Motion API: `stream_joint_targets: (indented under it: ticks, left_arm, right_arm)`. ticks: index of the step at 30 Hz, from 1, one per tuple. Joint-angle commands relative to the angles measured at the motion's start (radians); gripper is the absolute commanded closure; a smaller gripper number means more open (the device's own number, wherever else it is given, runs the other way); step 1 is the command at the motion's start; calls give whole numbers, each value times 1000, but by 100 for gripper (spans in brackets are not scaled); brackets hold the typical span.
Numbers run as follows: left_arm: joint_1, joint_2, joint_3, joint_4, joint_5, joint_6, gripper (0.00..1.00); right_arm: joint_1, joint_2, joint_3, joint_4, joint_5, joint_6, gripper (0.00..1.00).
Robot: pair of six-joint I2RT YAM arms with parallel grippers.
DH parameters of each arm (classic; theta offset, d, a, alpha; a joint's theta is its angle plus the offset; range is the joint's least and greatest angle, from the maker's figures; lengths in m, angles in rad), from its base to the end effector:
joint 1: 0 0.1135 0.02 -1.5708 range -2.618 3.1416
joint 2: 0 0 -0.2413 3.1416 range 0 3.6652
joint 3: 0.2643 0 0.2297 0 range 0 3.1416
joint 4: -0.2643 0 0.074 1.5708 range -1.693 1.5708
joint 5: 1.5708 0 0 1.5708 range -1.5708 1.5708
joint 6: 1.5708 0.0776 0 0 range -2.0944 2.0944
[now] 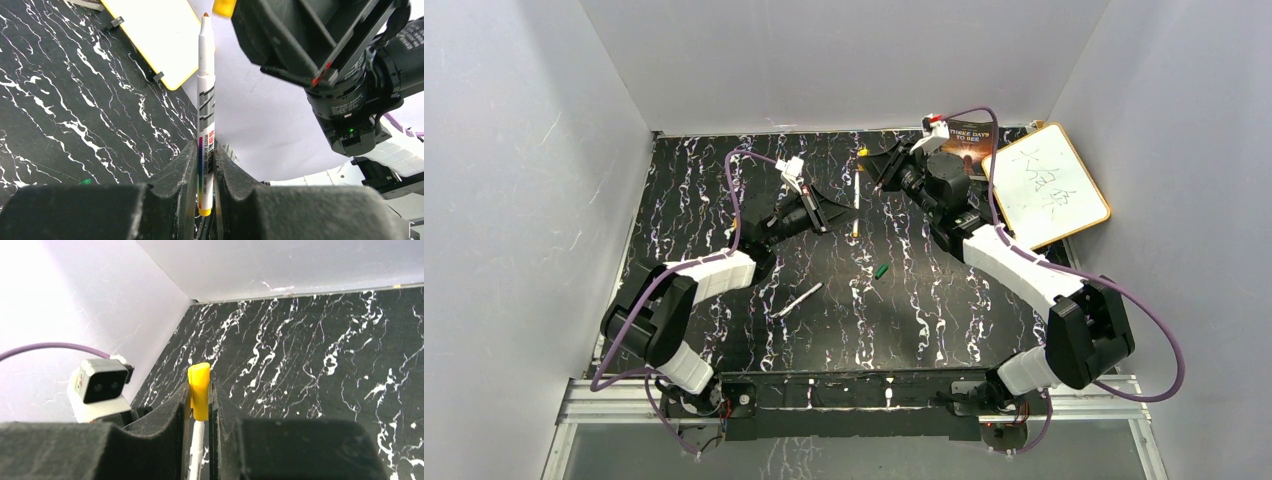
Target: Insert the pens into the pen caps
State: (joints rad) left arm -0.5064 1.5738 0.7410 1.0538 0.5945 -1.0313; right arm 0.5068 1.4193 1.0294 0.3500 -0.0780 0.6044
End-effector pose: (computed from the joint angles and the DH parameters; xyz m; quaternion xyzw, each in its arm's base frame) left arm 0.2843 -0.2074 0.2614 0.0659 0.6363 -0.6506 0.4093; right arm 0.3142 0.1813 0.3172 0.0082 0.7210 0.3891 0.5734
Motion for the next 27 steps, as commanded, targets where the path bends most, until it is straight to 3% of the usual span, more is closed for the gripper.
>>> stream_joint_targets:
  ticks: [1, 27]
  left_arm:
    - [-8, -62, -2, 33, 24, 38, 100]
    - [-10, -70, 35, -1, 60, 88, 100]
  right_arm:
    - [-13, 14, 87, 88, -1, -27, 100]
    - [-15, 10, 65, 78, -57, -5, 100]
